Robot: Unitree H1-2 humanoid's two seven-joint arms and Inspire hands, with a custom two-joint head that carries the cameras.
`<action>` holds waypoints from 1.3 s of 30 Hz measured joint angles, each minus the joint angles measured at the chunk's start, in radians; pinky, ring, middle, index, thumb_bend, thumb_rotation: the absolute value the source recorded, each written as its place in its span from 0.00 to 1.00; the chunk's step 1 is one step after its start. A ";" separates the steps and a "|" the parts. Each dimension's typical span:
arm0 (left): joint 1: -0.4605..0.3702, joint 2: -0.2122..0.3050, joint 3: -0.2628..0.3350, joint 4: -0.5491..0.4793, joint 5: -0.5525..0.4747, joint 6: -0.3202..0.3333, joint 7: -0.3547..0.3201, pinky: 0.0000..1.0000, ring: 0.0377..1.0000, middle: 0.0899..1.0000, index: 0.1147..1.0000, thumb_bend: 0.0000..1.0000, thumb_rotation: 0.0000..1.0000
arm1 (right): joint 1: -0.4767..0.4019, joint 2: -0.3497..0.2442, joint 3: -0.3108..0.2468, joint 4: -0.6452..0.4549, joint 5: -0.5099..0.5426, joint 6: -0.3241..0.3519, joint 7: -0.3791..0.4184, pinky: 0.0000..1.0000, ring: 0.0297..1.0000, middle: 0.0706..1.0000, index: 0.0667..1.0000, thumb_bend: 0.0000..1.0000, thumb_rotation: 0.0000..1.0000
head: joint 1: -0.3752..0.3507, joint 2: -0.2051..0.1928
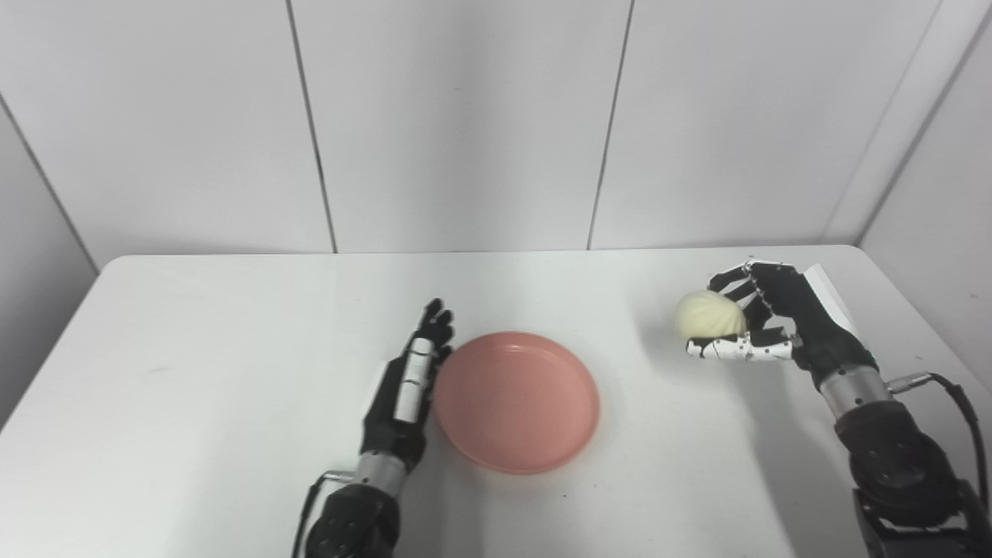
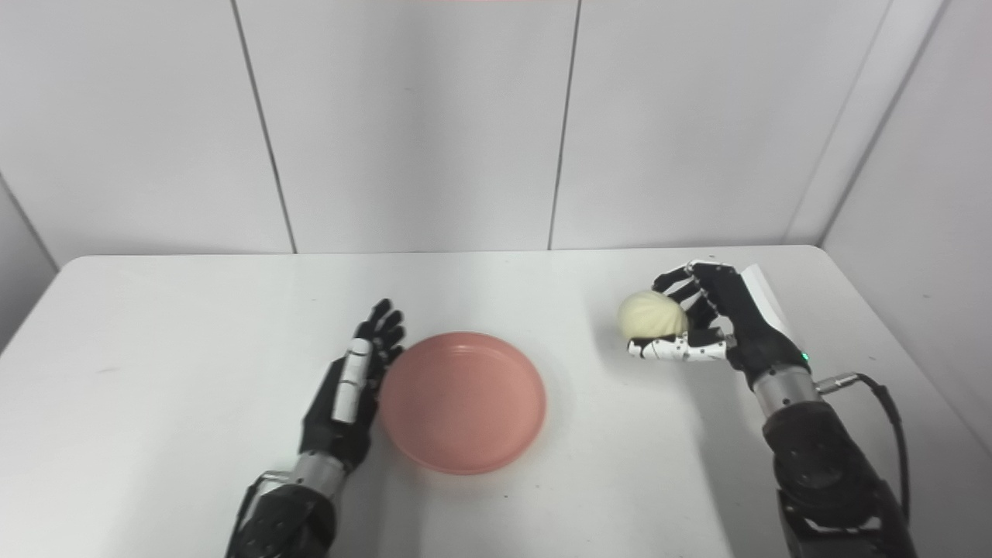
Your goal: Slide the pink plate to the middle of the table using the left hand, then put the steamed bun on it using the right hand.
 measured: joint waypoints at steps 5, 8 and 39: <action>-0.013 -0.012 -0.004 0.025 0.023 -0.018 0.026 0.98 0.97 0.96 0.93 0.60 0.95 | -0.008 0.000 0.061 -0.023 0.012 0.009 0.047 0.31 0.35 0.43 0.49 0.51 0.00 | 0.034 0.009; -0.014 -0.019 -0.006 0.030 0.035 -0.038 0.035 0.97 0.96 0.95 0.93 0.60 0.96 | -0.017 0.004 0.113 -0.056 -0.003 0.027 0.069 0.32 0.34 0.44 0.49 0.51 0.00 | 0.040 0.011; -0.009 -0.028 -0.013 0.022 0.038 -0.043 0.057 0.98 0.96 0.95 0.92 0.59 0.98 | -0.118 0.097 0.365 0.134 -0.198 -0.039 0.082 0.17 0.38 0.46 0.45 0.52 0.00 | 0.060 0.025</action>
